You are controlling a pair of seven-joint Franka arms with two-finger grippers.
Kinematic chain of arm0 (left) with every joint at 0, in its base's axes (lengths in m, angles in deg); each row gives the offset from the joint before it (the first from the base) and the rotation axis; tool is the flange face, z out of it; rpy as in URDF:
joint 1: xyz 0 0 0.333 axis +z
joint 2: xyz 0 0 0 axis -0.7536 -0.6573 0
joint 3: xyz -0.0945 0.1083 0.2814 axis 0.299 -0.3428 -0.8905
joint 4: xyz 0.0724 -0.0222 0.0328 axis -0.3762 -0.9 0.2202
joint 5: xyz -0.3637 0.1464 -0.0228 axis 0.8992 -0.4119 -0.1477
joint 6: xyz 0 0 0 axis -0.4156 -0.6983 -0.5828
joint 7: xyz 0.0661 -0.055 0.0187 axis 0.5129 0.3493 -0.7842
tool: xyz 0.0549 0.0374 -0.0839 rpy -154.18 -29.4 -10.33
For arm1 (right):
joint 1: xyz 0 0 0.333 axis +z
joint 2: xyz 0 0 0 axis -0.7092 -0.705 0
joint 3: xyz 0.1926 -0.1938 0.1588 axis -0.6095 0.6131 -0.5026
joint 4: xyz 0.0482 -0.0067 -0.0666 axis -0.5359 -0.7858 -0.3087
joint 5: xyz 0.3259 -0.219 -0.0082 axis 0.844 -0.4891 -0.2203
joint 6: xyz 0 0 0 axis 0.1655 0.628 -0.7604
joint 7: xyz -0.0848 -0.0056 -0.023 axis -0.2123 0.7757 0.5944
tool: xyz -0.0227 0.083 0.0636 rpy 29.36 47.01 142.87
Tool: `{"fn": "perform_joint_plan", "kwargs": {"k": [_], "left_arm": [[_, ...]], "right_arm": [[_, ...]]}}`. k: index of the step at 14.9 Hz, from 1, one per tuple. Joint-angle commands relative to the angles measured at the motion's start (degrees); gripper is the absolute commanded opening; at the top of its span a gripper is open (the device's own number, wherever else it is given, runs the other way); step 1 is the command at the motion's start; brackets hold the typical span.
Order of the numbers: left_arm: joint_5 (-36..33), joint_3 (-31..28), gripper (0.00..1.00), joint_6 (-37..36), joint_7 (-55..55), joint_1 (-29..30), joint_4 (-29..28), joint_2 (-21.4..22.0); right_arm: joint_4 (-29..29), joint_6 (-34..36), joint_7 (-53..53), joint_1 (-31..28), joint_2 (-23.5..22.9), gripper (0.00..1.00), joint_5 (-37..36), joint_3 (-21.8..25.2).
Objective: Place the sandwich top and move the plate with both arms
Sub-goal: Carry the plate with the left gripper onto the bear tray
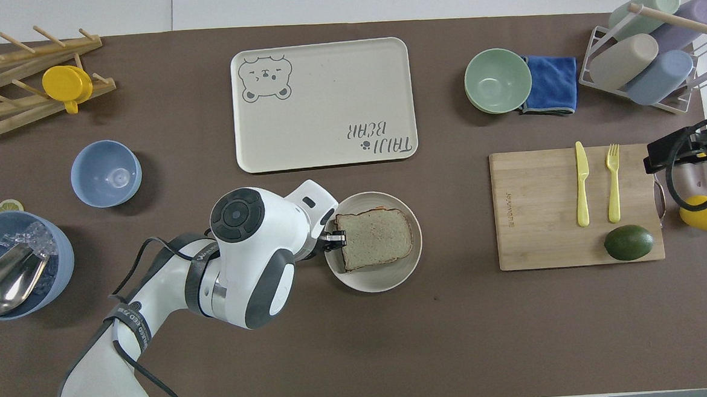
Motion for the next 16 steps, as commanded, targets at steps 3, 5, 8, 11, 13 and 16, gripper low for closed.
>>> {"fn": "perform_joint_plan", "kwargs": {"k": [3, 5, 8, 11, 13, 16], "left_arm": [[0.7, -0.6, 0.0, -8.8, -0.9, 4.7, 7.9, 0.4], [0.7, -0.6, 0.0, -11.0, -1.0, 7.0, 11.5, -0.3], [0.7, -0.6, 0.0, -13.3, -1.2, 10.0, 17.3, -3.0], [0.7, -0.6, 0.0, -19.9, -1.2, 13.6, 26.7, -7.4], [0.8, -0.7, 0.0, -21.1, -1.4, 13.7, 31.2, -10.7], [1.3, -1.1, 0.0, -20.7, -2.9, 13.7, 35.6, -15.4]], "right_arm": [[0.2, -0.5, -0.5, -0.2, 0.1, 1.0, -0.4, -0.1], [0.0, -0.5, -0.3, -0.2, 0.4, 1.0, -0.6, -0.1], [-0.2, -0.5, -0.3, -0.2, 0.4, 1.0, -0.6, -0.2], [-0.2, -0.6, -0.2, -0.2, 0.4, 1.0, -0.7, -0.2], [-0.2, -0.6, -0.1, -0.1, 0.4, 1.0, -0.8, -0.3], [-0.2, -0.6, -0.2, 0.0, 0.4, 1.0, -0.9, -0.4]]}}
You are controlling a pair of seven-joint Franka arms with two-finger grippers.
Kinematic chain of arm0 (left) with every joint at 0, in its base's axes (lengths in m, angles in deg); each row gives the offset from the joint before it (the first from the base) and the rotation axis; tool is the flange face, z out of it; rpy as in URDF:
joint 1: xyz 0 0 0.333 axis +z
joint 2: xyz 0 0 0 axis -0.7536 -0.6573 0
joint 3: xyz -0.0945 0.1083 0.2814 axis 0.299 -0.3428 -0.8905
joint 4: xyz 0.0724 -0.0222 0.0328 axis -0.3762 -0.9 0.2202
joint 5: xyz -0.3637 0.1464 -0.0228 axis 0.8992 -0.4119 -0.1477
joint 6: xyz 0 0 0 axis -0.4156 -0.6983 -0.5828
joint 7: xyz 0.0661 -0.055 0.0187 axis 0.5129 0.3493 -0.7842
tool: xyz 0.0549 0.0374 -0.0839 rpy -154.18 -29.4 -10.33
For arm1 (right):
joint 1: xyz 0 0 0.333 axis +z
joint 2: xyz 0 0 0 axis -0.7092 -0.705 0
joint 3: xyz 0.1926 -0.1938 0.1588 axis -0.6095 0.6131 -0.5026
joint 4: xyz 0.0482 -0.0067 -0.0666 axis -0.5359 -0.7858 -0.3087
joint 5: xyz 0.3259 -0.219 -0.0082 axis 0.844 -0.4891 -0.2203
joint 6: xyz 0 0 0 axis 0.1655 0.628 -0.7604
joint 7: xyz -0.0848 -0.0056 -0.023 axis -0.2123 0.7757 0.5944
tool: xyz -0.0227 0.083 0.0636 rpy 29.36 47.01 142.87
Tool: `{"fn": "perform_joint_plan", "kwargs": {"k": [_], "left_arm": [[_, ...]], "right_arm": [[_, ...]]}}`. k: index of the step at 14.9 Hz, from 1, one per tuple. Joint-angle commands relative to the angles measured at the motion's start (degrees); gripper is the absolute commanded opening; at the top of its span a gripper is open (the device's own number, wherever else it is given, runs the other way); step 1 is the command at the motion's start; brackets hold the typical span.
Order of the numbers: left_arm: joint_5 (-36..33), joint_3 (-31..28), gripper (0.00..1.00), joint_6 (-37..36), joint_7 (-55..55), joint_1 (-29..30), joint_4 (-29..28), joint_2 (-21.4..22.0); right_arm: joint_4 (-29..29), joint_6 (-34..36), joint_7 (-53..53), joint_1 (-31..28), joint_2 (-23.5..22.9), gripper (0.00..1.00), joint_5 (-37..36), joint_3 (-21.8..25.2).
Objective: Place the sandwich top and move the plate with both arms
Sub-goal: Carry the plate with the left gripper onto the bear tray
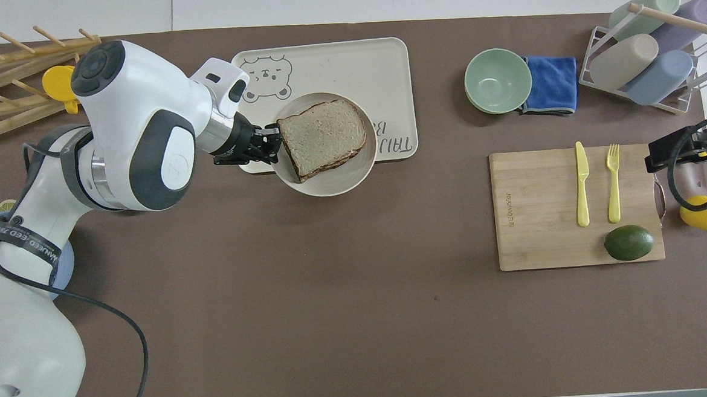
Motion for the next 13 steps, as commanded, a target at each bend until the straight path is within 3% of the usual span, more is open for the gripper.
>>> {"fn": "perform_joint_plan", "kwargs": {"k": [1, 3, 5, 7, 10, 13], "left_arm": [[1.2, -0.8, 0.0, -1.7, -3.2, -0.1, 9.5, -7.5], [1.4, -1.6, 0.0, -1.5, -5.1, -0.1, 14.8, -11.9], [1.6, -1.6, 0.0, 3.1, -7.5, 0.0, 16.5, -14.1], [1.9, -1.6, 0.0, 7.6, -8.1, -0.1, 16.5, -16.3], [1.6, -1.7, 0.0, 9.9, -8.1, 0.0, 15.4, -16.3], [1.1, -1.7, 0.0, 15.4, -8.1, -0.8, 9.6, -15.3]], "right_arm": [[-0.2, -0.6, -0.2, 0.0, 0.4, 1.0, -0.9, -0.3], [-0.2, -0.6, -0.4, 0.1, 0.4, 1.0, -0.9, -0.3], [-0.2, -0.6, -0.5, 0.1, 0.4, 1.0, -0.9, -0.3], [-0.2, -0.5, 0.0, 0.1, 0.4, 1.0, -0.8, -0.3], [-0.4, -0.5, 0.0, 0.0, 0.4, 1.0, -0.8, -0.3], [-0.4, -0.5, 0.0, 0.1, 0.5, 1.0, -0.8, -0.3]]}}
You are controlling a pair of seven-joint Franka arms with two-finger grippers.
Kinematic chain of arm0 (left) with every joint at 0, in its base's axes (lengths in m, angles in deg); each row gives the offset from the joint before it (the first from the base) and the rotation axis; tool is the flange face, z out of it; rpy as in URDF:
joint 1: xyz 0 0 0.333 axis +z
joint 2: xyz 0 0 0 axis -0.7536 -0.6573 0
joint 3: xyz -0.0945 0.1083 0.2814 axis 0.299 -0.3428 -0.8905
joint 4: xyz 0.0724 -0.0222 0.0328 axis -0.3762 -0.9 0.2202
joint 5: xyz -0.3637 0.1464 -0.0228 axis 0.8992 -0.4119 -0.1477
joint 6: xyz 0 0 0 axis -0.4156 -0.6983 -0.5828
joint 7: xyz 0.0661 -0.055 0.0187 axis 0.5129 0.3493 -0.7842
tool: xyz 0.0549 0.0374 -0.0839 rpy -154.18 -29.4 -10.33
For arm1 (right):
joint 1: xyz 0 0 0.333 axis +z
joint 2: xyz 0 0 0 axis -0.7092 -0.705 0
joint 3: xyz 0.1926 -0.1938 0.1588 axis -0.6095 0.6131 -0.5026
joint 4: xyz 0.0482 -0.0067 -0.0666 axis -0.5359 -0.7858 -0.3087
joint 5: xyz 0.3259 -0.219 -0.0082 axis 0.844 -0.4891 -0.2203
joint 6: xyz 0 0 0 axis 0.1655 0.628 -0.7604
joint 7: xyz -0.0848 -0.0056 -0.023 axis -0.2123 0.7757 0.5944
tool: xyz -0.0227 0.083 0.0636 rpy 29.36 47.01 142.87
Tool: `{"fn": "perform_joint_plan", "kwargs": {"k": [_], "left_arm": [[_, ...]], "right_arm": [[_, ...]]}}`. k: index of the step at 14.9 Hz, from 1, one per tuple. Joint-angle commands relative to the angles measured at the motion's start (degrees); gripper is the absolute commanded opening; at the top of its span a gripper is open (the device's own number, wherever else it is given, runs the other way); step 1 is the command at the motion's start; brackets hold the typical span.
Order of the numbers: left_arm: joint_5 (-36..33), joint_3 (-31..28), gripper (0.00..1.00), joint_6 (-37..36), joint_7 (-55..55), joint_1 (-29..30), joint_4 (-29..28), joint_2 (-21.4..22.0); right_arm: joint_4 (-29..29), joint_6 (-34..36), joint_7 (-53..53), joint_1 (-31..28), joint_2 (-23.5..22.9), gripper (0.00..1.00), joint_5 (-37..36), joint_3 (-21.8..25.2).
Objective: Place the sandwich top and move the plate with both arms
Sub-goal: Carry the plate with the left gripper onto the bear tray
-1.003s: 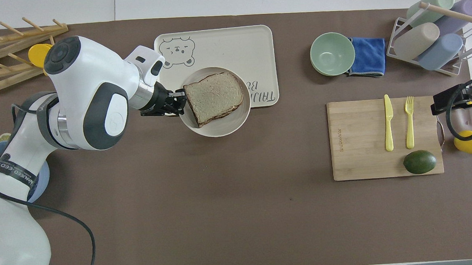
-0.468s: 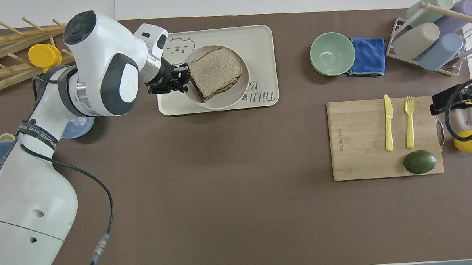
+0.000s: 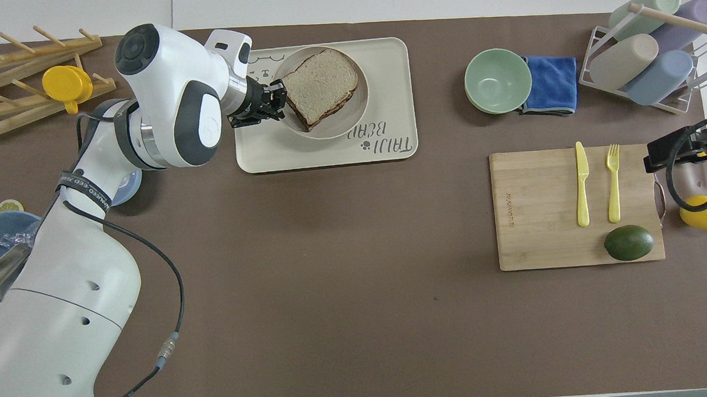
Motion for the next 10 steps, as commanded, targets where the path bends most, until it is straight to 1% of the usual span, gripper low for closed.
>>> {"fn": "perform_joint_plan", "kwargs": {"k": [1, 2, 6, 7, 8, 9, 10], "left_arm": [[0.6, -0.4, 0.0, 7.6, -0.6, -1.2, -6.4, 2.0], [0.4, -0.4, 0.0, 9.2, -0.6, -1.3, -7.8, 2.5], [0.3, -0.7, 0.0, 9.3, -0.5, -1.3, -8.7, 2.7], [0.2, -0.7, 0.11, 9.0, -0.1, -1.2, -9.0, 3.0], [0.1, -0.7, 0.61, 9.0, 0.2, -1.2, -9.3, 3.1], [-0.8, -0.7, 1.0, 8.6, 0.3, -1.2, -9.2, 3.2], [-1.5, -0.7, 1.0, 8.2, 0.3, -1.2, -9.2, 3.3]], "right_arm": [[-0.4, -0.5, 0.0, 0.0, 0.5, 1.0, -0.8, -0.2], [-0.5, -0.5, 0.0, 0.0, 0.5, 1.0, -0.8, -0.2], [-0.5, -0.5, -0.2, -0.1, 0.5, 1.0, -0.8, -0.2], [-0.5, -0.5, -0.2, 0.0, 0.5, 1.0, -0.8, -0.2], [-0.6, -0.5, -0.2, 0.0, 0.5, 1.0, -0.8, -0.2], [-0.5, -0.5, -0.2, 0.0, 0.5, 1.0, -0.8, -0.2], [-0.5, -0.5, -0.3, 0.0, 0.5, 1.0, -0.8, -0.2]]}}
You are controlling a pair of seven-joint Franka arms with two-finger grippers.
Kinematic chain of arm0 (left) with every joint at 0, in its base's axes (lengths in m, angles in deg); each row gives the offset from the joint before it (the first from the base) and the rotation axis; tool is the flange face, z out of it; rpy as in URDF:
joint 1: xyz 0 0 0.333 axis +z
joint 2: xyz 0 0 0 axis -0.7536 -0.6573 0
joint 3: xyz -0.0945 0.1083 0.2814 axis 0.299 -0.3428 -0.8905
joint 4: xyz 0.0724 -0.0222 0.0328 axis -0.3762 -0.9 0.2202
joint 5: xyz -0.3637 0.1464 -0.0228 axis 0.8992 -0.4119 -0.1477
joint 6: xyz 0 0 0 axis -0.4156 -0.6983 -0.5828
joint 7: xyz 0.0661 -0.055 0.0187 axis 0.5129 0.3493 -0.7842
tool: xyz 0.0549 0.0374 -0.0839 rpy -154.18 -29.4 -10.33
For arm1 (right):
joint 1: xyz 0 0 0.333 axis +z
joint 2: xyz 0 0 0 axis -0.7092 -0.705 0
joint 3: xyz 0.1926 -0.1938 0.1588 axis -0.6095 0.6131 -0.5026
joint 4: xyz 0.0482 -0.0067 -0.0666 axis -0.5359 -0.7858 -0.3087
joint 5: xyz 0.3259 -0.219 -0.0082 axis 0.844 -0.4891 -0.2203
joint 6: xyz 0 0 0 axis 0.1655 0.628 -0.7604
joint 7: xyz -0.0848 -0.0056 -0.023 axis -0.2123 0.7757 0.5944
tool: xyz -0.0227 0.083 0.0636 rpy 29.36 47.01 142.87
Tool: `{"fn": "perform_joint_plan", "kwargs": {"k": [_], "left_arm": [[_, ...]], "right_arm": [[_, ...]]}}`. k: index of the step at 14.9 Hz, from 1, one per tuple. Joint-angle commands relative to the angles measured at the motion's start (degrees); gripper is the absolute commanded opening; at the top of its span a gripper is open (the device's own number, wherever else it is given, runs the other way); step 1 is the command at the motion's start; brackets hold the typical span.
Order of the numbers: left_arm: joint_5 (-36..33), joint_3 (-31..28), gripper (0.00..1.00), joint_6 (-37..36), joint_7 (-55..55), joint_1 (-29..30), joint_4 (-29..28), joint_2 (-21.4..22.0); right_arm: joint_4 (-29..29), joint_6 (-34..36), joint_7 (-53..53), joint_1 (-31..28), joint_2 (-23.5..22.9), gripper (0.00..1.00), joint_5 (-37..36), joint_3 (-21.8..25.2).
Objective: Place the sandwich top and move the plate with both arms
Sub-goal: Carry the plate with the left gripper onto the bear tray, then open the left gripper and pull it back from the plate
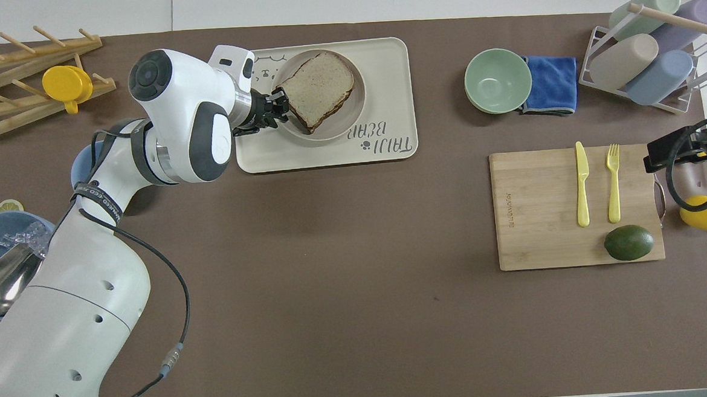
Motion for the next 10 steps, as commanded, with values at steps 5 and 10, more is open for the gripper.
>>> {"fn": "perform_joint_plan", "kwargs": {"k": [5, 10], "left_arm": [[-5.4, -1.4, 1.0, -5.5, 0.5, 0.4, -0.7, 4.0], [-10.2, -5.7, 1.0, -11.0, 0.7, 2.2, -0.9, 10.9]], "right_arm": [[-0.5, -0.5, -0.4, 0.0, 0.5, 1.0, -0.8, -0.2], [-0.6, -0.4, -0.6, 0.0, 0.5, 1.0, -0.8, -0.2]]}}
